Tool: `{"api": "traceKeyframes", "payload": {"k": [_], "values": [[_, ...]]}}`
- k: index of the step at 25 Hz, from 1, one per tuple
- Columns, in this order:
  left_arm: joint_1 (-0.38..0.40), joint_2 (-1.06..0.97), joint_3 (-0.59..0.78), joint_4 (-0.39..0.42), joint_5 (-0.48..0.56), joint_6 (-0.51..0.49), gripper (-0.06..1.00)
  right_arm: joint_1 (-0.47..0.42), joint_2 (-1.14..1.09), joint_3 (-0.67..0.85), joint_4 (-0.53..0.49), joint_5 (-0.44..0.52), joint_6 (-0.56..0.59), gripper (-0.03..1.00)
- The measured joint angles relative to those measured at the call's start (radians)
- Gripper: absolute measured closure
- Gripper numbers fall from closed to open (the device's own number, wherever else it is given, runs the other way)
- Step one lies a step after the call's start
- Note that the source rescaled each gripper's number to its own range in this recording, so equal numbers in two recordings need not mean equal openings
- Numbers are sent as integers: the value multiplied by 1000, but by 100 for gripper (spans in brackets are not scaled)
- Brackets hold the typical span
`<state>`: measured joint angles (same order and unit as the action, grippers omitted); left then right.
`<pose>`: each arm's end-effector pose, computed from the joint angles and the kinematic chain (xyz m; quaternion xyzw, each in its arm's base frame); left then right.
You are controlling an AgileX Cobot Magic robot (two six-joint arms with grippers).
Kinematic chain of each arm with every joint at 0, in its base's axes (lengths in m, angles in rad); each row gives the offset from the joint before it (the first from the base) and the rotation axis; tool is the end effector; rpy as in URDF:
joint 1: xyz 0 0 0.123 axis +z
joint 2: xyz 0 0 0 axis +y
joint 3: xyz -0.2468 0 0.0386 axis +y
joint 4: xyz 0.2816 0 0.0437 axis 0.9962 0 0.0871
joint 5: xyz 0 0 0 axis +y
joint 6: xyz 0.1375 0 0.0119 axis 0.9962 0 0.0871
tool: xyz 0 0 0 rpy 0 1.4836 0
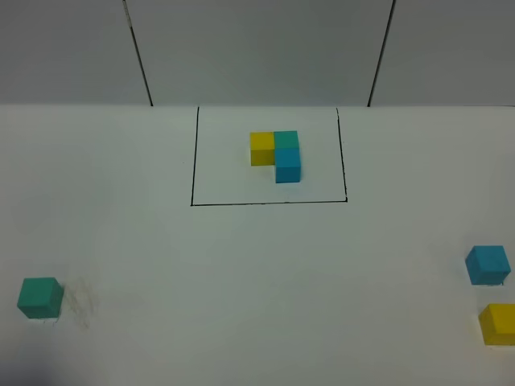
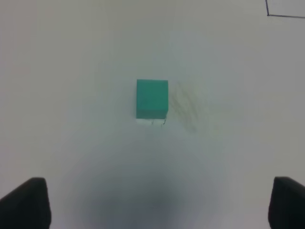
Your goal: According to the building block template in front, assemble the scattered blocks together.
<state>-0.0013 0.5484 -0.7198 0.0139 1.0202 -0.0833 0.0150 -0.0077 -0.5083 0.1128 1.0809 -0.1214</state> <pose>0.1793 0.0014 0.2804 -0.0367 0.9185 -0.0098 0.3936 0.0981 0.0152 0.2737 -0.0613 0.8508 0.0286 0.5212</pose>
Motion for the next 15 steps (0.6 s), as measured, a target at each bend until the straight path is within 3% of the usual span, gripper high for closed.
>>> {"api": "traceKeyframes", "payload": {"k": [9,15], "values": [[0,434,-173,93,-36,-1,-5,0,0,0,0,0,0,97],[0,614,-173,59,-146,7,-5,0,0,0,0,0,0,97]]}}
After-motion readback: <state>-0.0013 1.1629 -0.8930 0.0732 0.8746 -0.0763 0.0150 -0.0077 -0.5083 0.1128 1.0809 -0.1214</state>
